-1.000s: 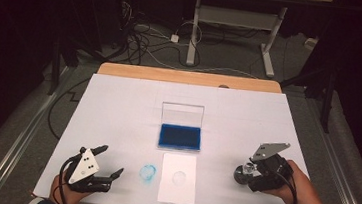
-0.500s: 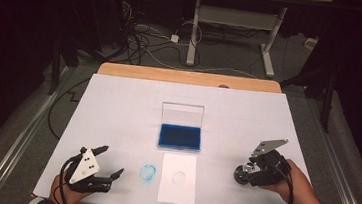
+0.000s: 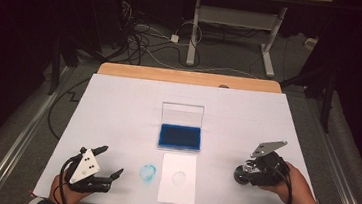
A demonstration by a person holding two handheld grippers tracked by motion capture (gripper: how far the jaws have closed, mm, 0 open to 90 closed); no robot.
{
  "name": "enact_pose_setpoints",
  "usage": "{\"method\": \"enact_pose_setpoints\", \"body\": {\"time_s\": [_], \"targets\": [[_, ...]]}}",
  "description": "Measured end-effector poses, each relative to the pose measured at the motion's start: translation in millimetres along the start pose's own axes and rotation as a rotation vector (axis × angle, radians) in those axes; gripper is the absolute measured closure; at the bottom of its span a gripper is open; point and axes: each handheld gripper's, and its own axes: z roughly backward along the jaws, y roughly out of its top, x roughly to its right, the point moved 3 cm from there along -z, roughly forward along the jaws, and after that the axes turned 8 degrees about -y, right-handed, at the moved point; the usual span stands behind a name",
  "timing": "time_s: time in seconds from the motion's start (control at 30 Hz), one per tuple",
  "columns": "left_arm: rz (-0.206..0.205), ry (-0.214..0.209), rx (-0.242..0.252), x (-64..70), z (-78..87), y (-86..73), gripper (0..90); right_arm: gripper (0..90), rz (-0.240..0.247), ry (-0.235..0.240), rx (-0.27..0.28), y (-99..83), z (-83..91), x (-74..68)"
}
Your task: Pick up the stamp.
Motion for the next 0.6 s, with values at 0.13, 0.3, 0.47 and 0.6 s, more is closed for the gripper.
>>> {"method": "enact_pose_setpoints", "body": {"time_s": [0.13, 0.3, 0.47, 0.6], "targets": [[0.001, -0.001, 0.001, -0.3, 0.1, -0.1, 15.6, 55.7, 0.009, -0.004, 0.005, 0.1, 0.5, 0.1], [0.003, -0.003, -0.001, -0.6, -0.3, -0.4, 15.5, 56.1, 0.017, -0.002, 0.026, 0.7, 3.2, -1.2], [0.003, -0.002, 0.001, -0.5, 0.0, -0.2, 15.5, 56.2, 0.024, -0.002, 0.051, 3.5, 8.2, -2.8], [-0.003, 0.002, 0.014, -0.1, 1.5, 0.4, 15.6, 56.2, 0.028, -0.014, 0.066, 3.1, 11.1, -3.9]]}}
